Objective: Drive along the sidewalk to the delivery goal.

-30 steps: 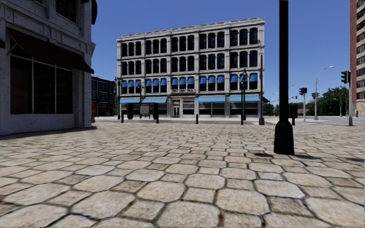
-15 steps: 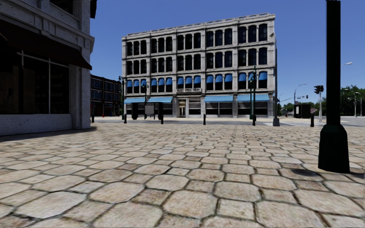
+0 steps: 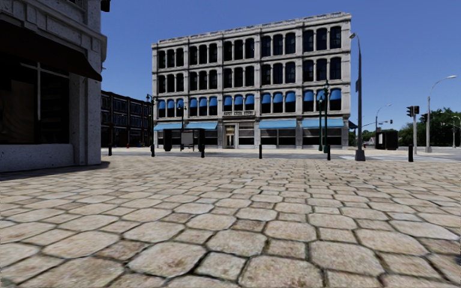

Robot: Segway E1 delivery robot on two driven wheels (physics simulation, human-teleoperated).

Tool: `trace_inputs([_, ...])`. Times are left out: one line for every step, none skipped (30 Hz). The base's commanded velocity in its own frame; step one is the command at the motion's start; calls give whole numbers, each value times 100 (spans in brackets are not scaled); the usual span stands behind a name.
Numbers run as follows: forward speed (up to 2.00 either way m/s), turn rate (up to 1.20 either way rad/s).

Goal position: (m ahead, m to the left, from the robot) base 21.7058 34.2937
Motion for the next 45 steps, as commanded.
trace_inputs([200, 0])
trace_inputs([200, 0])
trace_inputs([200, 0])
trace_inputs([200, 0])
trace_inputs([200, 0])
trace_inputs([200, 0])
trace_inputs([200, 0])
trace_inputs([200, 0])
trace_inputs([200, 0])
trace_inputs([200, 1])
trace_inputs([200, 6])
trace_inputs([200, 9])
trace_inputs([200, 9])
trace_inputs([200, 9])
trace_inputs([200, 10])
trace_inputs([200, 10])
trace_inputs([200, 10])
trace_inputs([200, 10])
trace_inputs([200, 10])
trace_inputs([200, 10])
trace_inputs([200, 11])
trace_inputs([200, 12])
trace_inputs([200, 12])
trace_inputs([200, 13])
trace_inputs([200, 13])
trace_inputs([200, 13])
trace_inputs([200, 13])
trace_inputs([200, 13])
trace_inputs([200, 14])
trace_inputs([200, 15])
trace_inputs([200, 16])
trace_inputs([200, 16])
trace_inputs([200, 16])
trace_inputs([200, 17])
trace_inputs([200, 17])
trace_inputs([200, 17])
trace_inputs([200, 21])
trace_inputs([200, 21])
trace_inputs([200, 25])
trace_inputs([200, 28])
trace_inputs([200, 31])
trace_inputs([200, 33])
trace_inputs([200, 33])
trace_inputs([200, 36])
trace_inputs([200, 39])
